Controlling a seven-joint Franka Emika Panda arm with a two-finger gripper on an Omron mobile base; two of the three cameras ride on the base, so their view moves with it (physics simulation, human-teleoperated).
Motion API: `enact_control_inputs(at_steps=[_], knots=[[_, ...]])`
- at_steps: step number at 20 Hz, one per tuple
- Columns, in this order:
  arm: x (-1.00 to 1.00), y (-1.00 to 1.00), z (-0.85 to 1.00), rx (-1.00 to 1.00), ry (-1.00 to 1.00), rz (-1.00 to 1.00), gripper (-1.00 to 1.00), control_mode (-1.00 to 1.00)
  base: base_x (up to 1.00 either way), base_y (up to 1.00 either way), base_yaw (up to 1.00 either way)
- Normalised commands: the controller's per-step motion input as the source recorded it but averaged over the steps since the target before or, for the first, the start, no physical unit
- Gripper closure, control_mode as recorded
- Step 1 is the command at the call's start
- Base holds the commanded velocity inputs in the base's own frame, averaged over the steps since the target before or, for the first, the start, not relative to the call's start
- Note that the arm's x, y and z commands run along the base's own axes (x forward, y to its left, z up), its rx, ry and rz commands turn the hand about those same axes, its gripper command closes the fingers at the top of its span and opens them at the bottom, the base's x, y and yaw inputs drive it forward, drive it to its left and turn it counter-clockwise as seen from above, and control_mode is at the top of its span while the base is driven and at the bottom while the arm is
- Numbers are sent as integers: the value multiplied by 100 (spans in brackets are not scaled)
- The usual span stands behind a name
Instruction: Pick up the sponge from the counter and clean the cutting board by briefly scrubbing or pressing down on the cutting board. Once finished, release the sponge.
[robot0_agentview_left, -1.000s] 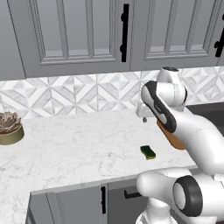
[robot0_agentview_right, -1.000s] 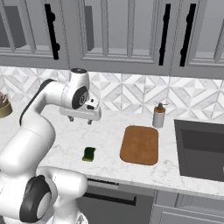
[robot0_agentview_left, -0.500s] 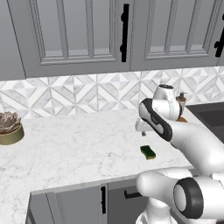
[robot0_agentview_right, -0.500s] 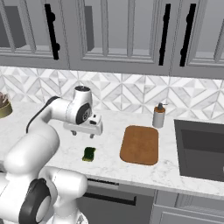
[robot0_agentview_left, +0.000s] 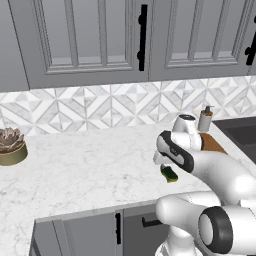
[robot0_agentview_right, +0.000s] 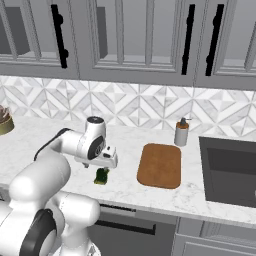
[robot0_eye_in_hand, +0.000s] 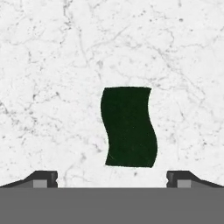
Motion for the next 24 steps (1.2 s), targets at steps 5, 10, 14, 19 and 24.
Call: enact_control_inputs(at_steps=[5,10,14,19,24], knots=[[0,0,-34,0,0,0,-100,-100,0,0,0],[0,0,-17,0,0,0,-100,-100,0,0,0],[0,-2,-9,0,0,0,-100,-100,0,0,0],[5,-8,-5,0,0,0,-100,-100,0,0,0],[17,-11,-5,0,0,0,-100,-100,0,0,0]])
